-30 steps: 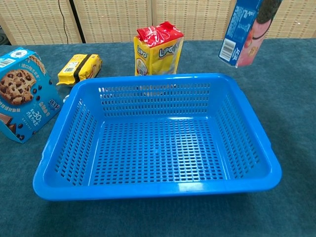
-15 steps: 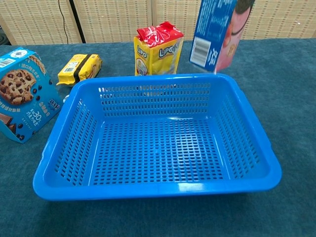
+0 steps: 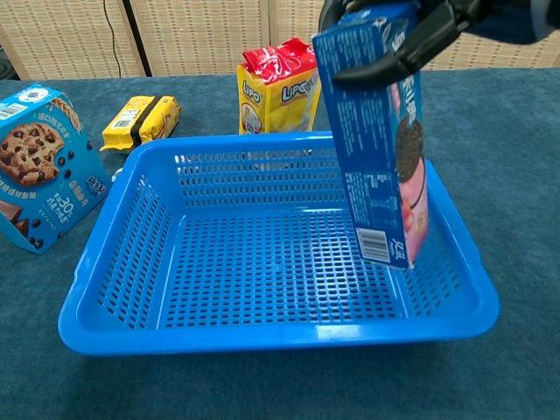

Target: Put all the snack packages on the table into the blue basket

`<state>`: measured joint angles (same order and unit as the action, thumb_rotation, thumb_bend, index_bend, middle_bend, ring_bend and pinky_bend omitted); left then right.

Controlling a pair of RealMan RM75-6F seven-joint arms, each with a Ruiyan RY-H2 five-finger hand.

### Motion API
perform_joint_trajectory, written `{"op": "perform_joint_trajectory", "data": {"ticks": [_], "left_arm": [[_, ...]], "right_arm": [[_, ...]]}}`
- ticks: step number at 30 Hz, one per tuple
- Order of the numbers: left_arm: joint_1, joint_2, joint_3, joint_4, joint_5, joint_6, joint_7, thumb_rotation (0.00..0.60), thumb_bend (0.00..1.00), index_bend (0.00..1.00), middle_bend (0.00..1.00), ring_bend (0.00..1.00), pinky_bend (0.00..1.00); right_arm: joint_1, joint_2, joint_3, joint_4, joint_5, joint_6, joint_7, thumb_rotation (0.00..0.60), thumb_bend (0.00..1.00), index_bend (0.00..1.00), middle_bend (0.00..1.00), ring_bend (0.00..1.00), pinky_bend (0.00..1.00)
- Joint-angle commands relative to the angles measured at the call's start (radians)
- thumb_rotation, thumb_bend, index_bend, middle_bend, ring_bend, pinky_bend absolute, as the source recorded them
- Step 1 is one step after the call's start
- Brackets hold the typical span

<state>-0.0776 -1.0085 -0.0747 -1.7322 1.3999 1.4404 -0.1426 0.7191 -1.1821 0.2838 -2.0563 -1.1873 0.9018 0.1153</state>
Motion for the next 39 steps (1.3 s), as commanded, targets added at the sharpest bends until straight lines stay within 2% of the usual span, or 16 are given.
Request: {"op": "perform_joint_trajectory", "data": {"ticks": [1, 3, 4, 5, 6, 7, 8, 10, 12, 24, 33, 36, 39], "left_arm": [[-0.001, 0.001, 0.000, 0.000, 0.000, -0.003, 0.001, 0.600, 0.07, 0.00, 0.00, 0.00, 0.00], [-0.002, 0.000, 0.000, 0.000, -0.002, -0.005, 0.004, 0.600, 0.07, 0.00, 0.00, 0.00, 0.00], [-0.003, -0.001, 0.001, 0.000, -0.002, -0.007, 0.007, 0.600, 0.07, 0.00, 0.00, 0.00, 0.00], [-0.004, -0.001, 0.001, -0.001, -0.003, -0.009, 0.008, 0.600, 0.07, 0.00, 0.00, 0.00, 0.00], [-0.004, -0.002, 0.002, -0.001, -0.002, -0.010, 0.011, 0.600, 0.07, 0.00, 0.00, 0.00, 0.00], [-0.005, -0.002, 0.002, -0.002, -0.002, -0.011, 0.013, 0.600, 0.07, 0.00, 0.00, 0.00, 0.00], [-0.005, -0.002, 0.003, -0.003, -0.001, -0.011, 0.015, 0.600, 0.07, 0.00, 0.00, 0.00, 0.00], [-0.004, -0.003, 0.004, -0.004, 0.001, -0.010, 0.018, 0.600, 0.07, 0.00, 0.00, 0.00, 0.00], [-0.003, -0.003, 0.005, -0.003, 0.002, -0.009, 0.019, 0.600, 0.07, 0.00, 0.00, 0.00, 0.00], [-0.010, -0.011, 0.009, -0.008, 0.006, -0.018, 0.043, 0.600, 0.07, 0.00, 0.00, 0.00, 0.00], [-0.020, -0.018, 0.006, 0.001, 0.007, -0.026, 0.050, 0.600, 0.07, 0.00, 0.00, 0.00, 0.00], [-0.041, -0.021, -0.001, 0.018, 0.019, -0.048, 0.030, 0.600, 0.07, 0.00, 0.00, 0.00, 0.00], [-0.084, -0.025, -0.014, 0.048, 0.028, -0.097, 0.024, 0.600, 0.06, 0.00, 0.00, 0.00, 0.00]], "right_arm": [[0.057, -0.037, -0.042, 0.020, 0.106, -0.045, -0.122, 0.600, 0.66, 0.53, 0.66, 0.58, 0.70], [0.073, -0.059, -0.057, 0.034, 0.138, -0.044, -0.173, 0.600, 0.66, 0.51, 0.64, 0.57, 0.69], [0.082, -0.077, -0.064, 0.043, 0.156, -0.039, -0.196, 0.600, 0.61, 0.48, 0.60, 0.54, 0.67], [0.086, -0.088, -0.066, 0.049, 0.168, -0.036, -0.206, 0.600, 0.43, 0.42, 0.52, 0.47, 0.62], [0.093, -0.105, -0.070, 0.061, 0.182, -0.037, -0.215, 0.600, 0.30, 0.36, 0.43, 0.39, 0.56], [0.098, -0.114, -0.073, 0.070, 0.187, -0.042, -0.218, 0.600, 0.07, 0.23, 0.25, 0.21, 0.41], [0.105, -0.123, -0.077, 0.087, 0.193, -0.052, -0.221, 0.600, 0.00, 0.14, 0.13, 0.10, 0.29], [0.115, -0.126, -0.082, 0.109, 0.213, -0.084, -0.210, 0.600, 0.00, 0.03, 0.01, 0.00, 0.10], [0.115, -0.120, -0.071, 0.117, 0.210, -0.094, -0.182, 0.600, 0.00, 0.00, 0.00, 0.00, 0.03], [0.055, -0.064, -0.035, 0.054, 0.080, -0.035, -0.060, 0.600, 0.00, 0.00, 0.00, 0.00, 0.01], [0.010, 0.042, 0.006, -0.016, 0.014, 0.002, 0.032, 0.600, 0.00, 0.00, 0.00, 0.00, 0.00], [-0.044, 0.102, -0.011, -0.017, -0.088, 0.046, 0.075, 0.600, 0.00, 0.00, 0.00, 0.00, 0.00], [-0.142, 0.149, -0.077, 0.040, -0.248, 0.158, 0.098, 0.600, 0.00, 0.00, 0.00, 0.00, 0.00]]}}
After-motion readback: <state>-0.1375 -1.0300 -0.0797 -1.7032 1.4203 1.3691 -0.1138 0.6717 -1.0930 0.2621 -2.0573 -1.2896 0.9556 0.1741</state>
